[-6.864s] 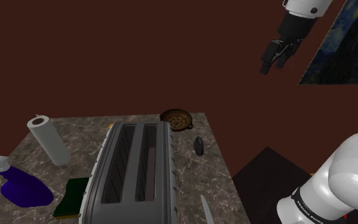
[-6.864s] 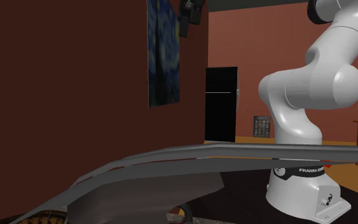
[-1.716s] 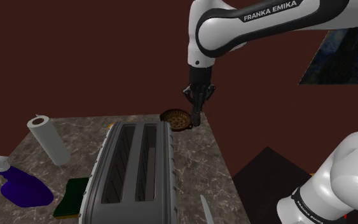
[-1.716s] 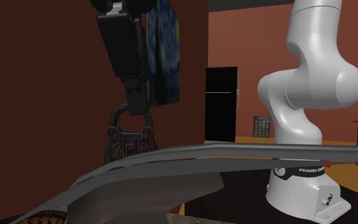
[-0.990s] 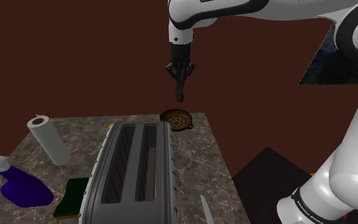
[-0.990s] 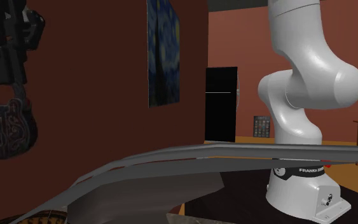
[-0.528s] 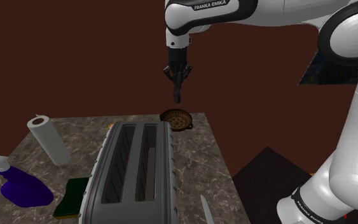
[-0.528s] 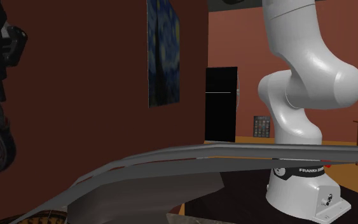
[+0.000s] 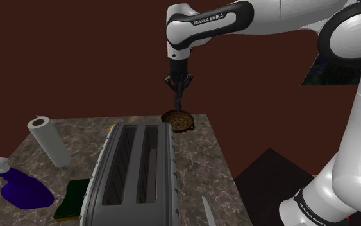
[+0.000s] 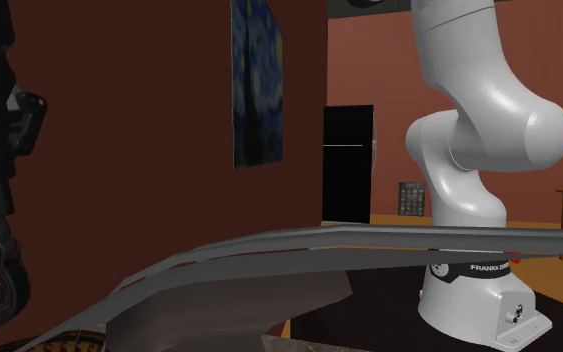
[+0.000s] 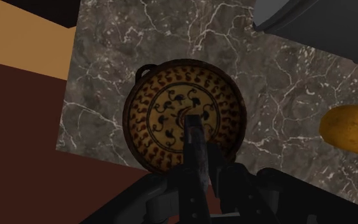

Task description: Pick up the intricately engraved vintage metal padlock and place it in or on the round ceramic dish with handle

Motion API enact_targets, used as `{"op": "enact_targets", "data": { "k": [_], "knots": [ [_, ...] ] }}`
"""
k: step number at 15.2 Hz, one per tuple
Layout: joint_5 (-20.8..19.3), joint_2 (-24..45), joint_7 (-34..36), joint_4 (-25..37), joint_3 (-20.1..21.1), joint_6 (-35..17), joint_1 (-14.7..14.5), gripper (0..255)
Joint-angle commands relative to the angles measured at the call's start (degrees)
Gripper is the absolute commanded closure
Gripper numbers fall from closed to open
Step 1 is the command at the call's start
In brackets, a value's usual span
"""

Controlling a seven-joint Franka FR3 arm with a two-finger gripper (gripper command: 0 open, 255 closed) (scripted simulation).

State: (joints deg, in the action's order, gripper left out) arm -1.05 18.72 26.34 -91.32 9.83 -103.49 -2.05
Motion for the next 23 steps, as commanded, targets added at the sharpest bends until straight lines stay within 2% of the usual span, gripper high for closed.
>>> {"op": "enact_targets", "data": {
  "k": [1, 9, 17, 18, 23],
  "knots": [
    [-0.06, 0.36, 0.05, -1.17, -0.01, -1.54, -0.03, 255],
    [-0.37, 2.08, 0.1, -5.08, -0.15, -7.15, -0.07, 255],
    [-0.37, 2.08, 0.1, -5.08, -0.15, -7.15, -0.07, 255],
    [-0.37, 2.08, 0.1, -5.08, -0.15, -7.15, -0.07, 0],
    [-0.37, 2.08, 0.1, -5.08, -0.15, -7.15, -0.07, 0]
  ]
}}
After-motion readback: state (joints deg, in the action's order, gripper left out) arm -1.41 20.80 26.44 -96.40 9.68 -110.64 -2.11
